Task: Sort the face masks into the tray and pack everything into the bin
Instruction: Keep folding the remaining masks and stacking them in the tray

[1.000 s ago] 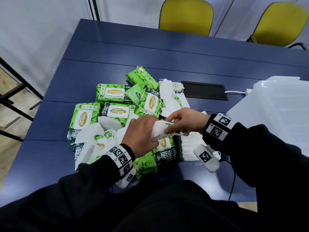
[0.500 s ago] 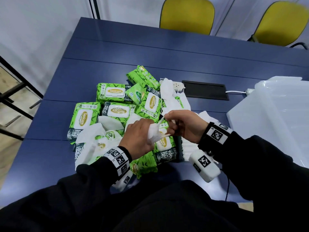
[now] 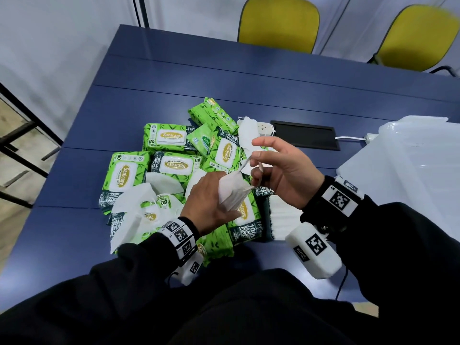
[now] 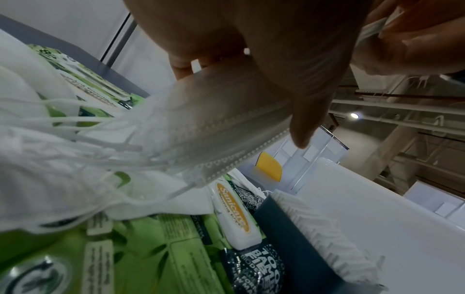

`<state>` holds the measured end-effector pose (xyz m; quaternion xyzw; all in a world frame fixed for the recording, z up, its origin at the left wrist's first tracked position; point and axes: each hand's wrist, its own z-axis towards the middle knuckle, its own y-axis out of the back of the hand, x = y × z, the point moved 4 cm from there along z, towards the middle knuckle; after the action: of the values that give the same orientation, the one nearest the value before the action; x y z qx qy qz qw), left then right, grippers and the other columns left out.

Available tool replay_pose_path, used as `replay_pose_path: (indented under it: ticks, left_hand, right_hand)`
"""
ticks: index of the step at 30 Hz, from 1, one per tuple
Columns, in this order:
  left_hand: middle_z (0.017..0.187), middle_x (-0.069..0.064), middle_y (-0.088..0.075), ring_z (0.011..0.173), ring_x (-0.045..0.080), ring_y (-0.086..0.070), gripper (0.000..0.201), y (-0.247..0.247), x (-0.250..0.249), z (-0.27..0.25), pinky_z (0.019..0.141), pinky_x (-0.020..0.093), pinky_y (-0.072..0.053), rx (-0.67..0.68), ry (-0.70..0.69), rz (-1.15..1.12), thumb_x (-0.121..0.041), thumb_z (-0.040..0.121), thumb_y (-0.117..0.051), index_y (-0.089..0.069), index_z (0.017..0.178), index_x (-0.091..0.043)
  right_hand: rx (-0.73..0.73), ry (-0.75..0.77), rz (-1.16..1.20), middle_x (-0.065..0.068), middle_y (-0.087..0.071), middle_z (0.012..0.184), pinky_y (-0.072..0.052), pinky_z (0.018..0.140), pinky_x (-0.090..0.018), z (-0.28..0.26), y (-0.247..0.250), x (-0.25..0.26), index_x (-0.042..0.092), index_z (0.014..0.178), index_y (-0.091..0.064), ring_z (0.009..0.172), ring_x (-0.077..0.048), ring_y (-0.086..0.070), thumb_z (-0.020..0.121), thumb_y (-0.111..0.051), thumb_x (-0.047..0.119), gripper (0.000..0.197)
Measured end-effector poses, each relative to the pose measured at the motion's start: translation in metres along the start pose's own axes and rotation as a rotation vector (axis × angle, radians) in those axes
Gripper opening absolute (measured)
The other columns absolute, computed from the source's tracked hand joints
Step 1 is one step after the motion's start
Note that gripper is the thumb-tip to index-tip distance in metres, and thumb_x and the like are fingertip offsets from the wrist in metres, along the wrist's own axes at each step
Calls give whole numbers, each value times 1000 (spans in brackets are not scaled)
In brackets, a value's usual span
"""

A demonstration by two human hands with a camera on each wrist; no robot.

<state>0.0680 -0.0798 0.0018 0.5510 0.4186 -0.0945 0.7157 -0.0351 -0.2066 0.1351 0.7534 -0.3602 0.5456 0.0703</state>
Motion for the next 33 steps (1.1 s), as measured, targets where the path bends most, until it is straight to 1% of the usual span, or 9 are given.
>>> replay_pose_path:
  ticks: [4, 8, 13, 15, 19, 21, 24, 29, 33]
  left_hand:
    - [133, -2, -49, 118, 19, -50, 117, 4, -10, -3, 97, 43, -47, 38, -19, -110, -61, 50, -95, -37, 143, -22]
    - [136, -7, -50, 123, 18, -54, 106, 8, -22, -2, 98, 46, -49, 1, -82, -295, -62, 60, -90, -36, 145, -30]
    - [142, -2, -50, 126, 19, -54, 89, 10, -37, 8, 99, 44, -49, -58, -125, -311, -51, 75, -80, -40, 146, -15]
    - [139, 3, -50, 124, 23, -53, 86, 9, -38, 11, 97, 45, -49, -57, -132, -288, -48, 75, -77, -41, 143, -12]
    - [122, -1, -55, 102, 14, -54, 82, 9, -37, 13, 79, 28, -42, -45, -105, -349, -27, 72, -81, -36, 140, -16]
    - [125, 0, -55, 104, 17, -55, 87, 10, -37, 11, 81, 28, -44, -39, -115, -351, -24, 70, -79, -31, 142, -19]
    - [132, 1, -49, 115, 18, -50, 88, 12, -35, 7, 94, 29, -43, -41, -155, -297, -25, 69, -75, -33, 145, -17]
    - [124, -3, -43, 110, 17, -46, 84, 13, -29, 4, 84, 34, -43, 72, -141, -33, -38, 67, -74, -36, 141, -21]
    - [128, 1, -45, 115, 22, -49, 84, -4, -15, 5, 87, 35, -47, 200, -137, 193, -46, 70, -74, -38, 141, -20]
  right_hand:
    - [74, -7, -3, -10, -60, 78, -56, 68, -40, -7, -8, 8, 9, 115, -55, 64, -26, -60, 93, -58, 2, 23]
    - [121, -5, 61, -11, -60, 84, -57, 81, -48, -13, -18, 14, 8, 114, -56, 72, -32, -64, 96, -54, 7, 18]
    - [165, -19, 163, -17, -61, 92, -53, 95, -55, -20, -32, 27, 7, 110, -61, 83, -37, -69, 94, -56, 17, 20]
    - [156, -8, 172, -18, -61, 92, -53, 94, -56, -22, -33, 32, 6, 109, -62, 83, -38, -69, 94, -58, 22, 22]
    - [151, 3, 146, -17, -61, 93, -56, 86, -50, -26, -28, 38, 6, 111, -61, 81, -34, -66, 95, -57, 32, 31]
    - [136, 10, 116, -15, -60, 93, -55, 80, -46, -28, -24, 42, 7, 110, -61, 78, -30, -63, 95, -56, 35, 32]
    - [105, 17, 74, -12, -59, 90, -51, 71, -40, -30, -14, 48, 9, 110, -60, 72, -25, -57, 93, -57, 38, 34]
    - [-14, -67, -34, -9, -54, 79, -53, 72, -40, -25, 24, 40, 10, 106, -60, 65, -23, -54, 94, -60, 28, 22]
    - [-167, -202, -168, -7, -52, 72, -55, 74, -39, -8, 74, 0, 10, 100, -63, 60, -22, -51, 96, -61, 17, 8]
